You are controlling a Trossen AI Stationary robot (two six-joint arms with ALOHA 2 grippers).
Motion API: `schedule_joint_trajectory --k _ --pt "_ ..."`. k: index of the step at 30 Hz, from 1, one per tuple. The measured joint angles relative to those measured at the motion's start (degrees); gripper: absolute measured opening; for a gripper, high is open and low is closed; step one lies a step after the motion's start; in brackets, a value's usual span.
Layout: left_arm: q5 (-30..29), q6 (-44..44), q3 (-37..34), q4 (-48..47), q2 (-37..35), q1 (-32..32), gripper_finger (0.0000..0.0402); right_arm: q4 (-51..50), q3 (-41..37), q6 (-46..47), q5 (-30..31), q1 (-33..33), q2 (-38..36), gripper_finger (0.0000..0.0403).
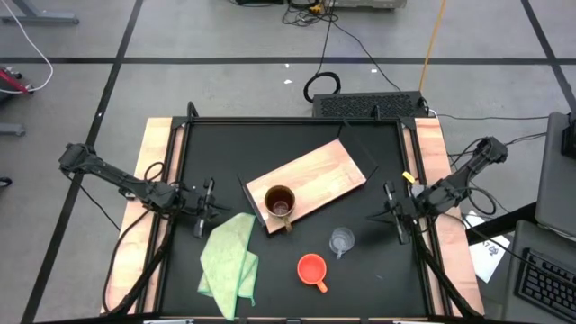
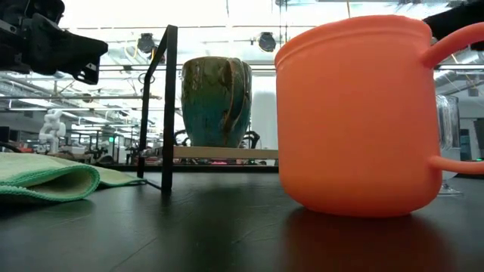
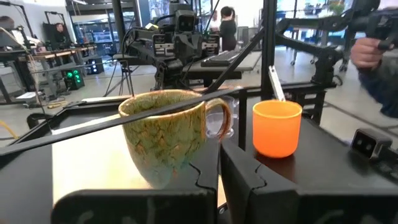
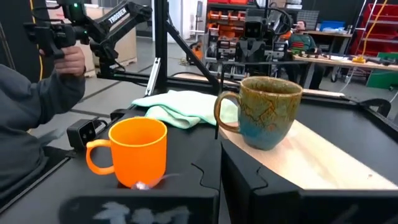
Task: Stack small to large cups/mugs on shelf
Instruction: Put the orange mug on the shelf
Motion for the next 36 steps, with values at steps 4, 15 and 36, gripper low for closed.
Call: schedule_joint_trajectory --k 4,15,36 --pt "-0.2 3.2 0.0 -1.6 0.0 0.0 0.0019 0.2 -2.5 0.5 0.0 0.0 -2.1 0.0000" --pt "1.6 1.2 0.0 0.5 0.0 0.0 0.0016 2.2 -4.8 0.2 -0.5 0.0 -3.0 0.0000" --pt "3.1 1.7 17.4 2.7 21.8 0.0 0.0001 3.0 -4.8 0.0 -0.5 0.0 -3.0 0.0000"
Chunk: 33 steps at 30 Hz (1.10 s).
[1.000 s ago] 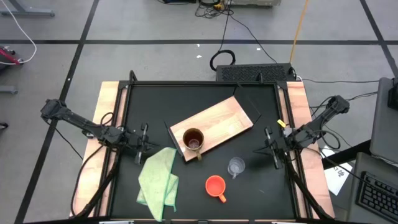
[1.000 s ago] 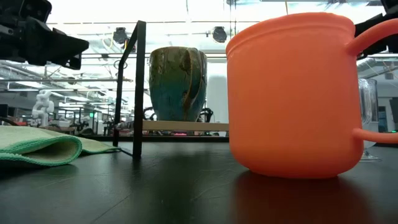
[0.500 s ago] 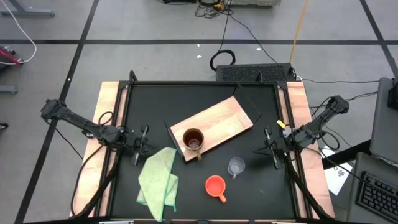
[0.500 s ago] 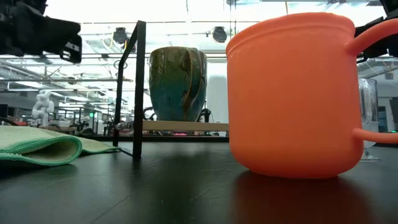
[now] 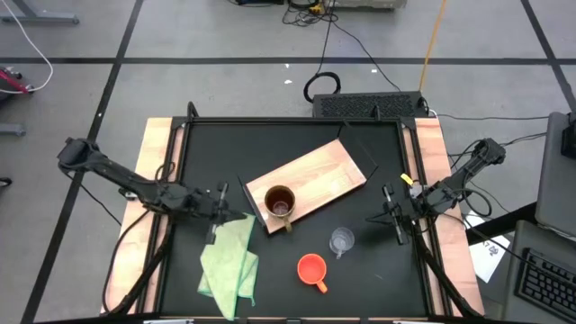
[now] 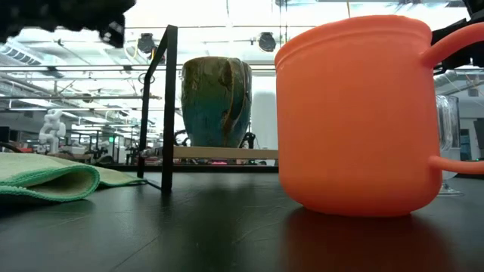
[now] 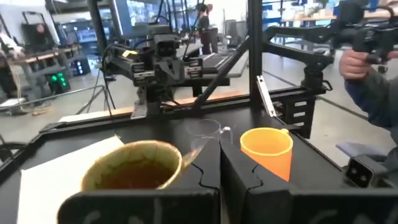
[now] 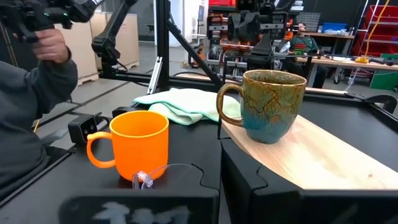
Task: Stack small to large cups/mugs on shelf
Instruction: Put the orange mug on the shelf
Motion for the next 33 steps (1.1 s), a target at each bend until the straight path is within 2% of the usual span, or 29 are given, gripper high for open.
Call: schedule_joint_trajectory --k 5,9,24,29,33 --pt "3.4 -0.9 7.6 -2.3 8.1 -0.1 0.0001 0.0 0.0 0.0 0.0 0.0 0.0 0.0000" --pt "3.7 -2.6 13.3 -6.5 13.2 -0.1 0.0000 0.0 0.0 0.0 0.0 0.0 0.0 0.0000" --pt "4.3 -3.7 29.0 -8.8 28.9 -2.0 0.0000 0.5 0.0 -2.8 0.0 0.0 0.0 0.0000" --pt "4.3 -5.2 34.8 -12.6 33.6 -2.1 0.0000 0.5 0.0 -2.4 0.0 0.0 0.0 0.0000" --pt "4.3 -6.5 40.9 -20.2 36.7 -1.9 0.0000 0.5 0.0 -2.4 0.0 0.0 0.0 0.0000"
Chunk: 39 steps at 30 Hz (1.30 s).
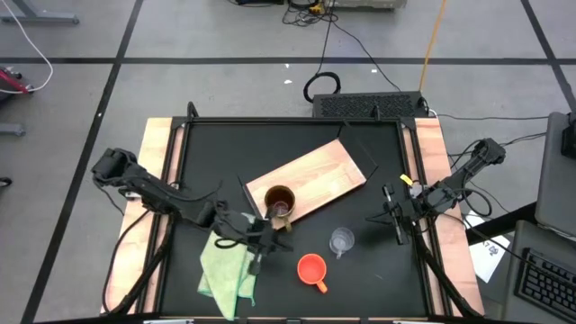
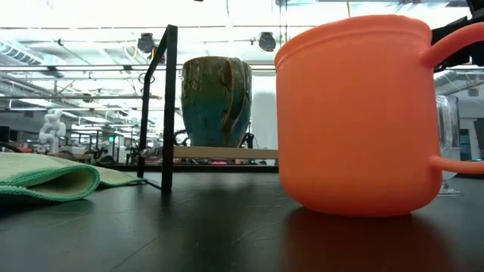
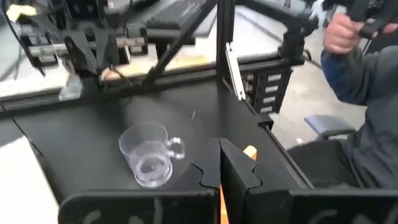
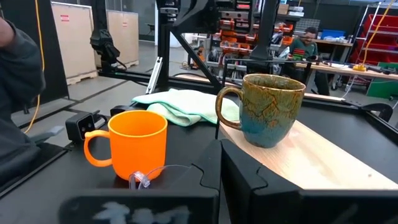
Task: Stack small to large cups/mugs on shelf
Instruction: Put the orange mug on the shelf
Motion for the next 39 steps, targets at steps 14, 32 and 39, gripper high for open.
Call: schedule_joint_trajectory --k 14,32,39 --pt "3.4 -6.0 20.3 -21.0 11.8 4.0 0.0001 -1.2 0.0 2.8 0.0 0.0 0.0 0.0000" --pt "11.8 -6.3 22.5 -22.4 17.9 7.0 0.0022 -2.4 0.1 2.2 0.0 0.0 0.2 0.0000" --pt "13.6 -6.0 22.5 -19.9 17.9 6.9 0.0086 -2.3 0.1 2.5 0.0 0.0 0.2 0.0000"
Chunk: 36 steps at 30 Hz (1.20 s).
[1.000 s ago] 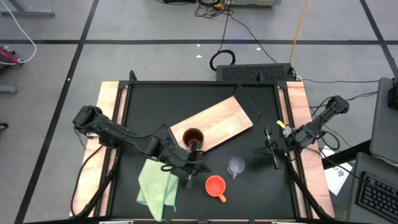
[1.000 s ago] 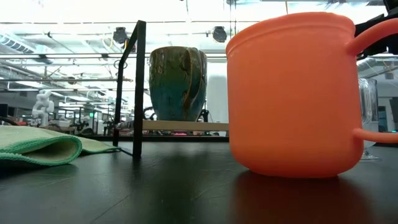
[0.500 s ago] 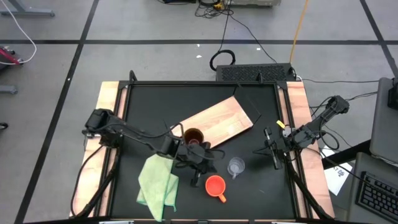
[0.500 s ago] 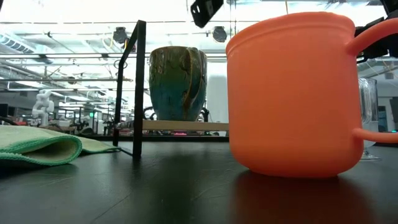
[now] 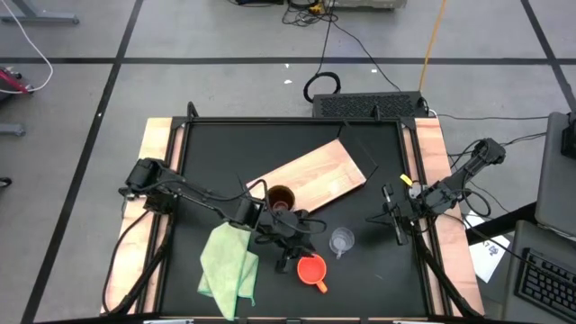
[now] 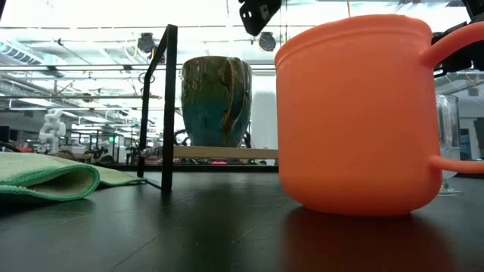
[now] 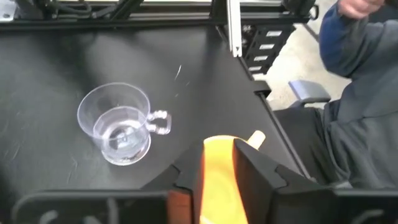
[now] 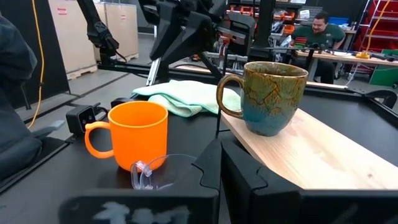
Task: Stack small to large cups/mugs on shelf
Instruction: Put the orange mug on the shelf
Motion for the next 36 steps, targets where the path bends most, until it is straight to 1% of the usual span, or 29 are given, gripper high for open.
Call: schedule_joint_trajectory --k 6,9,14,16,18,22,24,26,28,33,36 --pt "0.5 -0.4 0.0 2.1 0.0 0.0 0.0144 0.0 0.0 0.1 0.0 0.0 0.0 0.0000" --pt "3.3 -0.4 0.0 4.1 0.4 0.3 0.0165 0.0 0.0 0.0 0.0 0.0 0.0 0.0000" --pt "6.3 0.1 0.1 6.9 2.8 0.3 0.0180 0.0 0.0 0.1 0.0 0.0 0.0 0.0000" --pt "7.8 -0.1 0.8 7.0 4.1 0.3 0.0181 0.1 0.0 0.1 0.0 0.0 0.1 0.0000" --pt "7.9 -0.4 2.3 6.8 6.1 0.3 0.0182 0.1 0.0 0.1 0.1 0.0 0.1 0.0000" --pt "7.7 0.3 6.1 2.4 8.4 0.2 0.0182 -0.1 0.0 0.2 0.2 0.0 0.2 0.0000" --pt "7.2 1.0 7.6 -1.7 8.6 0.3 0.0182 -0.1 0.0 0.2 0.2 0.0 0.3 0.0000" --pt "7.4 1.5 9.8 -3.9 10.2 0.4 0.0182 -0.1 0.0 0.2 0.2 0.0 0.3 0.0000" --pt "7.4 1.6 11.6 -9.6 11.3 0.5 0.0182 -0.1 0.0 0.3 0.2 0.0 0.5 0.0000" --pt "7.0 1.6 17.6 -16.1 15.1 0.5 0.0182 -0.1 0.0 0.5 0.5 -0.1 1.3 0.0000" --pt "6.3 1.9 19.1 -18.7 16.7 0.5 0.0182 0.2 -0.1 0.9 0.4 -0.2 1.9 0.0000"
